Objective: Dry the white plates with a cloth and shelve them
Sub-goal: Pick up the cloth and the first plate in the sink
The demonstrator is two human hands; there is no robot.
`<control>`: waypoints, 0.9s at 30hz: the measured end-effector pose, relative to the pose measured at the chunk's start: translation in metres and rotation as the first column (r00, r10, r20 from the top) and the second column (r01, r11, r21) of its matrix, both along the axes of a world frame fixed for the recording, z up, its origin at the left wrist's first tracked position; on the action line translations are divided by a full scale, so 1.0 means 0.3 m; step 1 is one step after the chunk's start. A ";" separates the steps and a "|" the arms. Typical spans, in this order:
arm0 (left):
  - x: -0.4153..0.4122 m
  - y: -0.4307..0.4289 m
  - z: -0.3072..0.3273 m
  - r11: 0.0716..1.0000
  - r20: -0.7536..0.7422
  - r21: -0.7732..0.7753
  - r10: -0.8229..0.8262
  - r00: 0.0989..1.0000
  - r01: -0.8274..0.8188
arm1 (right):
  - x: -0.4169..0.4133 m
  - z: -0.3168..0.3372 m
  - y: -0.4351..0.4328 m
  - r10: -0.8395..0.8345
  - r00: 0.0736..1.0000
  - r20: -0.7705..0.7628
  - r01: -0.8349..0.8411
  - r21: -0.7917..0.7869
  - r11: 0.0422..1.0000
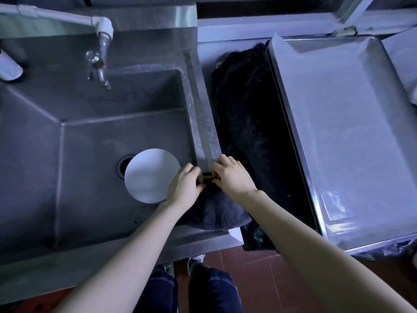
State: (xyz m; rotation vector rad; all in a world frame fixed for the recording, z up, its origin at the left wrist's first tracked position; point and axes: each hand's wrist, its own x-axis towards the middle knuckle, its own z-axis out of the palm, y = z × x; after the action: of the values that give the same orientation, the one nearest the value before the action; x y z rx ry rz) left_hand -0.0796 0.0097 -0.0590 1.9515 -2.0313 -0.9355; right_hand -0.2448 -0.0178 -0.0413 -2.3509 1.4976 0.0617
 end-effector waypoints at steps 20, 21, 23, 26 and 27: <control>0.294 -0.077 0.089 0.825 -0.607 0.225 0.534 0.588 -0.518 | 0.236 0.135 -0.131 0.002 0.999 0.034 -0.015 0.382 0.924; 0.326 -0.082 0.087 0.815 -0.592 0.209 0.546 0.593 -0.541 | 0.267 0.134 -0.144 -0.041 0.995 0.091 0.000 0.405 0.914; 0.397 -0.090 0.078 0.792 -0.562 0.205 0.577 0.593 -0.576 | 0.333 0.144 -0.160 -0.154 0.958 0.242 0.038 0.424 0.905; 0.507 -0.083 0.053 0.816 -0.566 0.313 0.572 0.594 -0.486 | 0.431 0.162 -0.180 -0.248 0.892 0.378 0.058 0.448 0.892; 0.539 -0.074 0.049 0.824 -0.575 0.361 0.566 0.591 -0.437 | 0.461 0.161 -0.188 -0.272 0.878 0.395 0.066 0.463 0.884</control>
State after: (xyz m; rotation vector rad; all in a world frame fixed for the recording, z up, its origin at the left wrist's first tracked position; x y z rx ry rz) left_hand 0.0822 -0.0124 -0.0444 1.7401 -0.9359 -1.4209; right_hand -0.1064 -0.0741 0.0070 -1.7130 1.2895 -0.1670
